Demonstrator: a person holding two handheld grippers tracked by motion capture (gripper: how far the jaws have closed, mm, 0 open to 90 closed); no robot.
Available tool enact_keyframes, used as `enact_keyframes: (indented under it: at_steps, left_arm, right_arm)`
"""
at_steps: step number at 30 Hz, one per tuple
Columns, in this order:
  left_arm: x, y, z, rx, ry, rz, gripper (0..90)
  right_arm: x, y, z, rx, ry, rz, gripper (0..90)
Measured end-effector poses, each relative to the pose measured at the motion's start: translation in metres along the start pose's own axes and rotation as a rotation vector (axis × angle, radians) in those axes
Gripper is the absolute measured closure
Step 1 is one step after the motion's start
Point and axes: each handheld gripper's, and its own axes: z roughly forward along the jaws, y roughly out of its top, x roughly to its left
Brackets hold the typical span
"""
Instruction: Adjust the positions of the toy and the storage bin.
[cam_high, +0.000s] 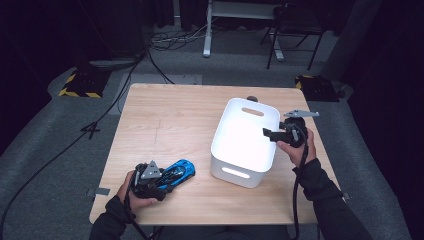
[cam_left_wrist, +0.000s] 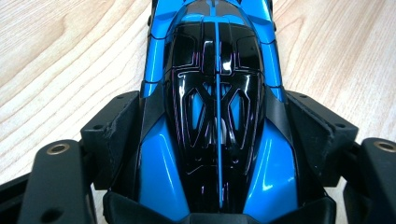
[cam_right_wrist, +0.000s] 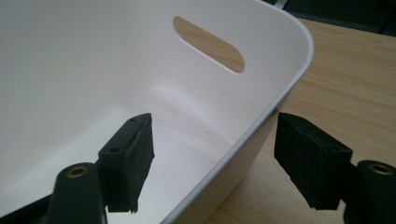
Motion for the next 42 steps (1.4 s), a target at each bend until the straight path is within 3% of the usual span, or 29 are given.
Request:
enact_keyframes:
  at_steps: [7, 12, 16, 26, 30, 35, 39, 42]
  left_arm:
    - [0.000, 0.002, 0.002, 0.001, 0.008, 0.005, 24.8]
    - [0.000, 0.002, 0.002, 0.001, 0.008, -0.007, 24.7]
    - [-0.001, 0.003, 0.002, -0.001, 0.019, -0.004, 24.6]
    - [-0.002, 0.003, 0.002, 0.000, 0.035, -0.006, 24.3]
    - [-0.003, 0.003, 0.003, -0.002, 0.032, -0.023, 24.0]
    - [-0.003, 0.003, 0.003, -0.001, 0.032, -0.023, 24.0]
    - [-0.003, 0.003, 0.003, -0.001, 0.030, -0.026, 23.9]
    - [-0.003, 0.004, 0.003, 0.003, 0.033, -0.021, 23.7]
  right_arm:
    - [-0.011, 0.007, 0.006, -0.008, 0.004, -0.037, 30.7]
    - [-0.011, 0.006, -0.006, -0.038, 0.026, -0.061, 29.0]
    - [-0.013, 0.003, -0.035, -0.117, 0.046, -0.095, 27.8]
    - [-0.015, -0.024, -0.072, -0.165, 0.051, -0.165, 27.1]
    - [-0.014, -0.039, -0.074, -0.144, 0.038, -0.220, 26.3]
    - [-0.018, -0.058, -0.070, -0.130, 0.054, -0.238, 24.5]
    - [-0.021, -0.078, -0.059, -0.079, 0.070, -0.279, 23.6]
    - [-0.027, -0.094, -0.048, -0.026, 0.090, -0.269, 22.7]
